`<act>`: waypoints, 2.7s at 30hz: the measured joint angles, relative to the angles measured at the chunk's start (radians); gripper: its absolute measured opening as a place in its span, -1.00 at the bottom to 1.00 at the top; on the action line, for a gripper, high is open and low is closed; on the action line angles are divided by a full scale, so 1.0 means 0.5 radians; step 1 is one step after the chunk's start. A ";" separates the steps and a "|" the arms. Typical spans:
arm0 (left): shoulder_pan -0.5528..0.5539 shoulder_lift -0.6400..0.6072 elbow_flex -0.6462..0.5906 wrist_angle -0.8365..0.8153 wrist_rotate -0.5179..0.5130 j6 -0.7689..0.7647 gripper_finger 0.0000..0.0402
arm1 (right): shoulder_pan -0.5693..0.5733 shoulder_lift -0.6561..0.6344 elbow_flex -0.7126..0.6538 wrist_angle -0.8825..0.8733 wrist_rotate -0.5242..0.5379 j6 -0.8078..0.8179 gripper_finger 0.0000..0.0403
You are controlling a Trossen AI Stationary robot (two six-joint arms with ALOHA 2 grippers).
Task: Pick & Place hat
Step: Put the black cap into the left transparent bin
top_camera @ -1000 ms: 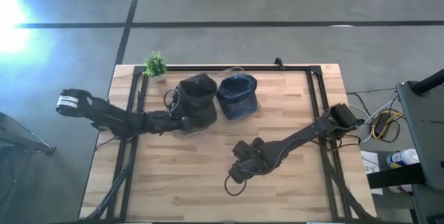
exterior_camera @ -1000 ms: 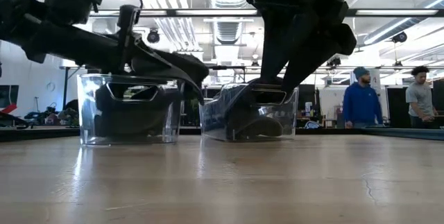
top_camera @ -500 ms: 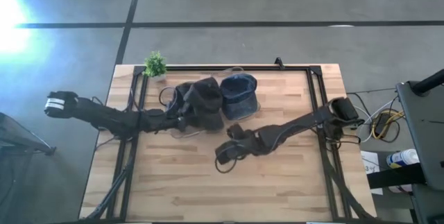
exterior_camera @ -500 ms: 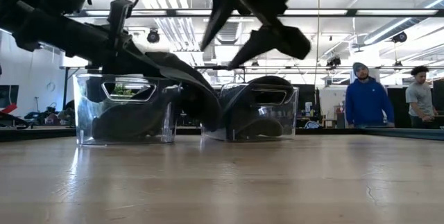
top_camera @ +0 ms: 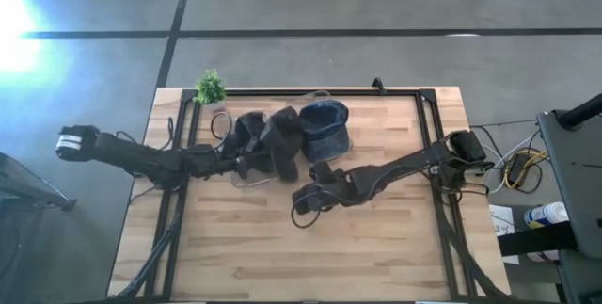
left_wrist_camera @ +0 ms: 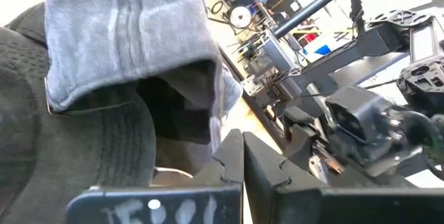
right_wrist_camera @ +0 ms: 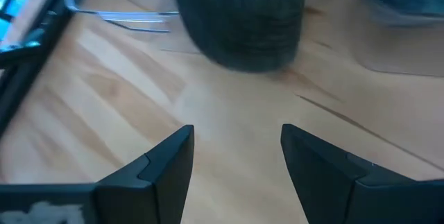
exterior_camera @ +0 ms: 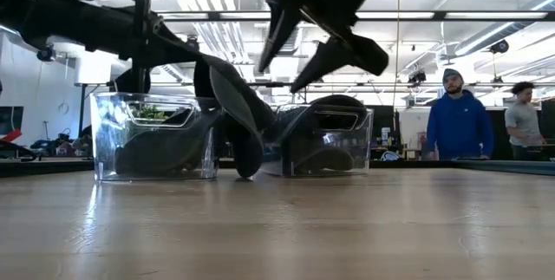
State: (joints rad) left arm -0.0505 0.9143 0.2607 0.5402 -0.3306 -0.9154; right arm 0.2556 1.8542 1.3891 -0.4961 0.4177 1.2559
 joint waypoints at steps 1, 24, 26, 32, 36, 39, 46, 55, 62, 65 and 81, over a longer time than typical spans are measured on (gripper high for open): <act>-0.003 -0.012 -0.001 -0.011 0.001 -0.001 -1.00 | 0.000 0.000 0.000 -0.037 0.001 0.005 0.06; -0.013 0.205 0.233 -0.456 -0.022 -0.175 -0.22 | 0.000 -0.001 0.000 -0.201 -0.053 -0.046 0.06; -0.010 0.280 0.273 -0.445 -0.022 -0.174 -0.21 | 0.000 0.000 0.000 -0.202 -0.054 -0.051 0.06; 0.015 0.475 0.371 -0.443 -0.021 -0.130 -0.25 | 0.003 0.000 0.000 -0.209 -0.054 -0.058 0.06; 0.014 0.536 0.429 -0.440 -0.006 -0.080 -0.48 | 0.005 0.000 0.000 -0.235 -0.055 -0.066 0.06; 0.014 0.546 0.461 -0.439 -0.005 -0.020 -0.80 | 0.009 0.000 0.000 -0.269 -0.055 -0.073 0.06; 0.011 0.410 0.466 -0.445 -0.001 0.004 -0.96 | 0.017 -0.001 0.000 -0.295 -0.053 -0.087 0.06; -0.115 -0.092 0.456 -0.452 -0.081 0.101 -0.97 | 0.017 -0.003 0.000 -0.307 -0.051 -0.093 0.06; -0.564 -0.477 0.450 -0.566 -0.573 0.336 -0.97 | 0.017 -0.004 0.000 -0.304 -0.052 -0.090 0.06; -0.756 -0.563 0.426 -0.766 -0.863 0.362 -0.97 | 0.017 -0.004 0.000 -0.300 -0.052 -0.092 0.06; -0.905 -0.675 -0.493 0.261 -1.099 0.638 -0.97 | 0.016 -0.004 0.000 -0.257 -0.159 -0.103 0.06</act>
State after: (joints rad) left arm -0.5030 0.5766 0.0143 0.6705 -0.8803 -0.5965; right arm 0.2638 1.8523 1.3891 -0.6246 0.3380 1.2045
